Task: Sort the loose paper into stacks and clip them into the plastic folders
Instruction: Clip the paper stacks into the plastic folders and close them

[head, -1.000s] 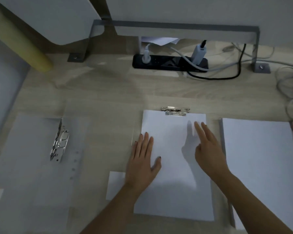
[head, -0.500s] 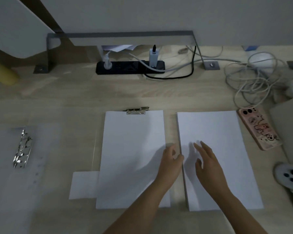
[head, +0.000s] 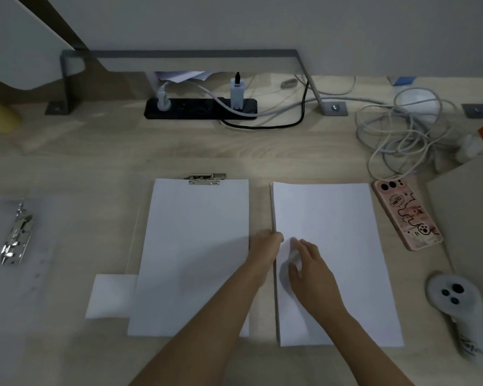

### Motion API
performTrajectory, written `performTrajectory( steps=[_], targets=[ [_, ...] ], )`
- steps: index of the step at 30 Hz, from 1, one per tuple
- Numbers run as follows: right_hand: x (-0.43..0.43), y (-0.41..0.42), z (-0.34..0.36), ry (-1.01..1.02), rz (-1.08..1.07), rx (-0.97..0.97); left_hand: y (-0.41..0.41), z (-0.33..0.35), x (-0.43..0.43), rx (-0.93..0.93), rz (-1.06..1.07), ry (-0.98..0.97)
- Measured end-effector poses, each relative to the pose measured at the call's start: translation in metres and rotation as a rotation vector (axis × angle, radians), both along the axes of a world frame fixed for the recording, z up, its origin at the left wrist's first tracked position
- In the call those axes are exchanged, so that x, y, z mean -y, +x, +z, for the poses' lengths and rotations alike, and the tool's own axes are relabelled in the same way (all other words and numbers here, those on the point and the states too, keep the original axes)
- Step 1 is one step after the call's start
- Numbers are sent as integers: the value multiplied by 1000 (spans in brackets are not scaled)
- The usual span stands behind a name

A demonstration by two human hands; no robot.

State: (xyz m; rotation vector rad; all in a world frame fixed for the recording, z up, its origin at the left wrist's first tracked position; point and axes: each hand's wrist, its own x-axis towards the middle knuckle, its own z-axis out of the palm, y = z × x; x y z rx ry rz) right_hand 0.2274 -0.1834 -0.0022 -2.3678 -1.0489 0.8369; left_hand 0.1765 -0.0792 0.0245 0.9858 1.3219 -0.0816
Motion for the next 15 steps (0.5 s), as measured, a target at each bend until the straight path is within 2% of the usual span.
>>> performTrajectory(
  steps=[8,15],
  targets=[
    [-1,6,4,51,-140,-49,-24,2,29,244,54,-30],
    [6,17,5,127,-181,-221,-23,14,39,356,69,-18]
  ],
)
